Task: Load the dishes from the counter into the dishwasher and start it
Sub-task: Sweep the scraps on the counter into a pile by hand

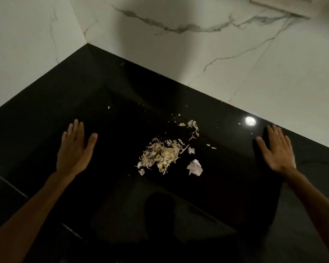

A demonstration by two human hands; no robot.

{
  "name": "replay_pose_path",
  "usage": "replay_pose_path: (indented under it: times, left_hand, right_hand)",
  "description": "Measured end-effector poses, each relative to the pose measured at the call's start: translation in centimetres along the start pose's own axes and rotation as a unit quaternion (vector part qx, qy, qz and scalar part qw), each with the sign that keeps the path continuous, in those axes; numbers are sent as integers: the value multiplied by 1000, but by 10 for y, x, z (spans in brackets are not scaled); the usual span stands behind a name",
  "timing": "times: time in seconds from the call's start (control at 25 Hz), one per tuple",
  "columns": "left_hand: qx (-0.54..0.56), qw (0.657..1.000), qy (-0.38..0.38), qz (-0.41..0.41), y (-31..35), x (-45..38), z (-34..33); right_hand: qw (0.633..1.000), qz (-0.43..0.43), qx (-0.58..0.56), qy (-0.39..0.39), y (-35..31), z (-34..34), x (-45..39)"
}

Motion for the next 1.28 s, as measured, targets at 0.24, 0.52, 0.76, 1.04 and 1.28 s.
replay_pose_path:
  times: [0.24, 0.52, 0.76, 1.04, 1.28]
  left_hand:
    - [-50, 985, 18, -163, 96, -28, -35]
    - [13, 948, -49, -314, 162, -6, -57]
    - [-25, 994, 14, -103, 91, -94, -8]
    - [-64, 952, -29, -297, 174, -28, -59]
    - [124, 927, -160, -317, 149, 70, -57]
  right_hand:
    - [985, 136, 92, -44, -61, -42, -59]
    - [916, 348, -68, -185, -185, -76, -14]
    - [970, 210, -95, -74, -159, -60, -109]
    - [910, 382, 29, -159, -223, -104, -57]
    - [898, 256, -252, -254, -167, -58, 34]
Point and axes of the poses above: each hand's wrist, its own x-axis away from the middle knuckle, its own z-axis out of the back of the hand, y = z × x, the point moved 2 cm from there along -x, towards the middle knuckle, and after that the axes turned 5 degrees about z, right-handed, at the moved point
